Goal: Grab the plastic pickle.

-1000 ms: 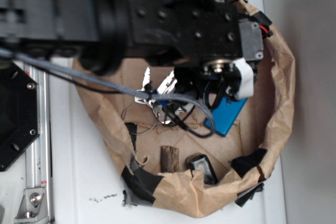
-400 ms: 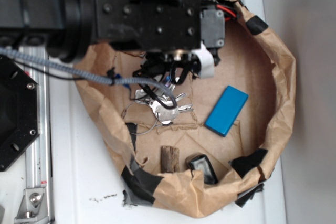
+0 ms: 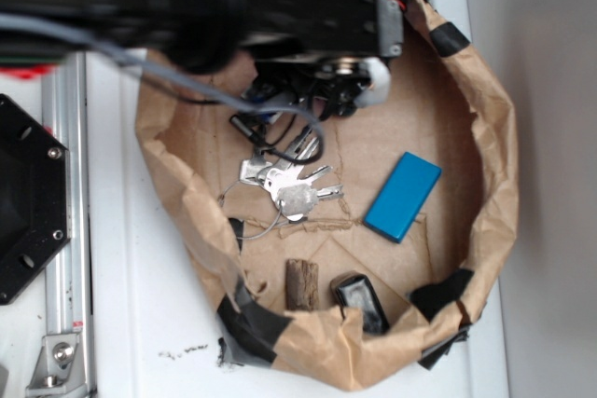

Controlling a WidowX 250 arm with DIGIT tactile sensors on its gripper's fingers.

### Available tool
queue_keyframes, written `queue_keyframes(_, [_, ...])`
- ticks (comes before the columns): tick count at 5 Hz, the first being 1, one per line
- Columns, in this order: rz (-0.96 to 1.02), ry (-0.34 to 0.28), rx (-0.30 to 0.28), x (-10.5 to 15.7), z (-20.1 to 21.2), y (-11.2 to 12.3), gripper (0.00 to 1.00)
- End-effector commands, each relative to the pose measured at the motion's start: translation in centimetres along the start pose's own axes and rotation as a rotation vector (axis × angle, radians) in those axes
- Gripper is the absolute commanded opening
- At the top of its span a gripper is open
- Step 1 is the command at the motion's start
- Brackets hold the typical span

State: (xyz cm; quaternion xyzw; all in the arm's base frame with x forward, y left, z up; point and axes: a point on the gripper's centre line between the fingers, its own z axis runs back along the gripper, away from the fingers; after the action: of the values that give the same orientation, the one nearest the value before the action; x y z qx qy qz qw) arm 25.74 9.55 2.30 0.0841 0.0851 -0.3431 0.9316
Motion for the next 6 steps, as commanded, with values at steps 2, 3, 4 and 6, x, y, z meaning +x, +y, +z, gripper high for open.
queue_keyframes(2, [0.093, -0.107, -0.029, -0.4, 1.0, 1.0, 1.0])
queue_keyframes(3, [0.123, -0.188, -0.042, -0.3, 1.8, 1.4, 1.0])
queue_keyframes(4, [0.153, -0.245, -0.063, 0.1, 2.1, 2.0, 1.0])
queue_keyframes(6, [0.145, -0.302, -0.108, 1.7, 1.9, 1.5, 1.0])
